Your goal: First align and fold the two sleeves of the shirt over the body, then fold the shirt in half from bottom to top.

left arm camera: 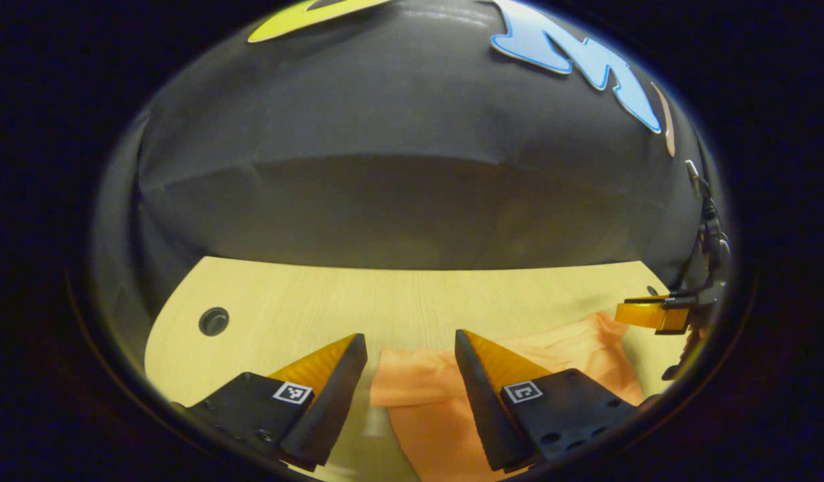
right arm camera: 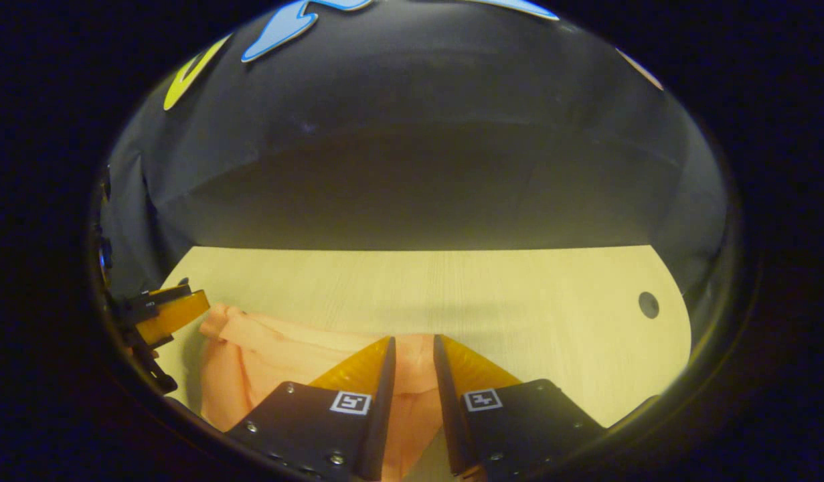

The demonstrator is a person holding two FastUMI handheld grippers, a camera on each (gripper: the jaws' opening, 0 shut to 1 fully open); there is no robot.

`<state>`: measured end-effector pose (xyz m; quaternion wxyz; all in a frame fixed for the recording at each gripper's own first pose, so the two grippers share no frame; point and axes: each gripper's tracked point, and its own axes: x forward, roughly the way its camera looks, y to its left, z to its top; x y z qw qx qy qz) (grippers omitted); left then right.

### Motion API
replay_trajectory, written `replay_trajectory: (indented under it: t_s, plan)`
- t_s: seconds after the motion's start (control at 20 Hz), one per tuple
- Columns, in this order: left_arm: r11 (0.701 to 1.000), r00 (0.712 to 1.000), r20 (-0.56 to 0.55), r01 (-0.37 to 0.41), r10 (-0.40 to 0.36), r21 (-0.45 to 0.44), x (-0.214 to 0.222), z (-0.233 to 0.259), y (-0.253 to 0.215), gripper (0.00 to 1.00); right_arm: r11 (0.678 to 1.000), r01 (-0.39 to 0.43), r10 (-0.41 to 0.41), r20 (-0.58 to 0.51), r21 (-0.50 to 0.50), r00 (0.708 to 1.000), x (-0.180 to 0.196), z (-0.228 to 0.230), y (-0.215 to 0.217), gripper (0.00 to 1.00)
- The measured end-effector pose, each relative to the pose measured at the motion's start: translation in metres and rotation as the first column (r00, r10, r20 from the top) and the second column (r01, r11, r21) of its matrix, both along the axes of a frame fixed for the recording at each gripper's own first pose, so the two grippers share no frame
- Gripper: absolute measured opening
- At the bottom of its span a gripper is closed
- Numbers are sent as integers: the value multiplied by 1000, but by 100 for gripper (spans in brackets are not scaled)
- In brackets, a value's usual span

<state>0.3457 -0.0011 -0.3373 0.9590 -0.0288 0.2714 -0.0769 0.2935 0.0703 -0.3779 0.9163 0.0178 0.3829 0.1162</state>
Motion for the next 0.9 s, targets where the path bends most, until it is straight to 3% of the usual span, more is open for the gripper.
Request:
replay_trajectory:
  t_s: [0.1,0.25,0.35,0.45,0.65,0.85,0.9]
  plan:
    - [1000,1000,6,9,-9,6,-13,26,-1,84,1000,-2,2,11,6,1000,-8,22,-2,36]
    - [1000,1000,24,11,-10,-11,-38,68,-4,88,1000,-2,1,38,25,999,-19,60,-4,36]
    - [1000,999,36,7,-7,-15,-59,100,-4,84,999,3,-6,65,44,998,-31,93,0,36]
    - [1000,999,52,8,-7,-17,-85,133,-5,92,998,5,-12,100,63,995,-46,130,1,36]
    - [999,996,91,16,-13,-31,-146,195,-10,84,997,-6,-9,185,77,983,-91,207,7,36]
    - [999,990,144,16,-10,-40,-198,244,-16,84,996,-26,1,267,90,964,-131,260,10,36]
    - [999,988,157,14,-8,-40,-209,252,-16,92,995,-30,1,285,100,958,-142,272,12,36]
